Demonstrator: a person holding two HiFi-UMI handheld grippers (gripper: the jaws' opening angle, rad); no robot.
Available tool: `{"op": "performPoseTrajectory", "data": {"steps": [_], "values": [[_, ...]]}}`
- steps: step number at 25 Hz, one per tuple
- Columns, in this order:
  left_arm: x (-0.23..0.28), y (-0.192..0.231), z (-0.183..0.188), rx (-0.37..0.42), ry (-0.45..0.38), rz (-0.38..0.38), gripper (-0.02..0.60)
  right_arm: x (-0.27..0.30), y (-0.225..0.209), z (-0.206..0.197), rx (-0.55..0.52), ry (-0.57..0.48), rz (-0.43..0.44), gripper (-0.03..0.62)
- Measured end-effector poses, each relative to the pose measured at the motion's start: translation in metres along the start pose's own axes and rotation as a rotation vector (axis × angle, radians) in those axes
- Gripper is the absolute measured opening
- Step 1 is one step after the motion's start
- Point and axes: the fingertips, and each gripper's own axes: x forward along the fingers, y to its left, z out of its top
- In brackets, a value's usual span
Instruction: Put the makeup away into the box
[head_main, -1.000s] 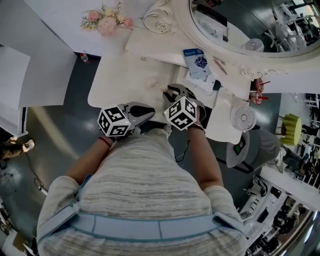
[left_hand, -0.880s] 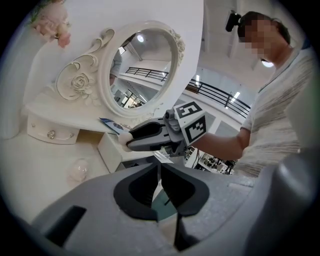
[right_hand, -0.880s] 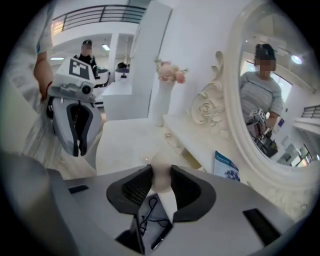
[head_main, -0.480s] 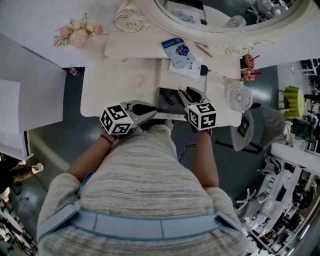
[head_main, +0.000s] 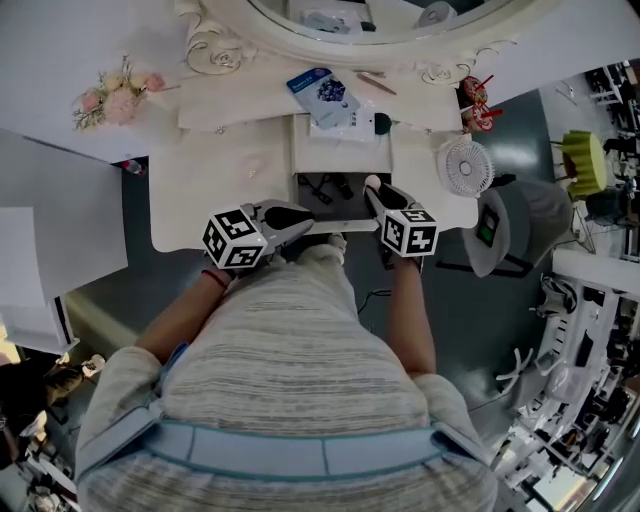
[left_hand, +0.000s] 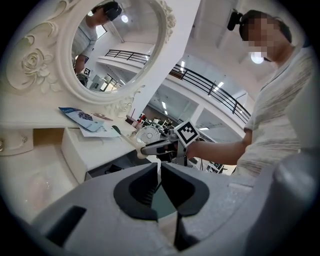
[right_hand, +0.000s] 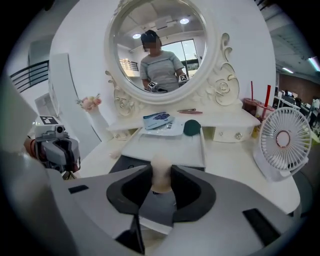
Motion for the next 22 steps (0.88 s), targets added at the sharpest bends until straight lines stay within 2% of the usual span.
{"op": "performPoseTrajectory", "data": {"steps": [6,11,17,22], "values": [[0.014,-0.005,0.004,0.015,0.025,-0.034,0.017,0.001,-0.012,-0.016,0.038,0.047,-0.017,0.117],[0.018,-0.005,0.005,0.012,0.03,-0.034,0.017,0.013,-0.017,-0.024,0.041,0.094,-0.019,0.117],[0.016,-0.003,0.006,0.004,0.023,-0.017,0.017,0.027,-0.02,-0.027,-0.054,0.169,-0.053,0.118],[0.011,0.0,0.007,-0.001,0.006,0.002,0.017,0.03,-0.014,-0.021,-0.097,0.158,-0.041,0.161]]}}
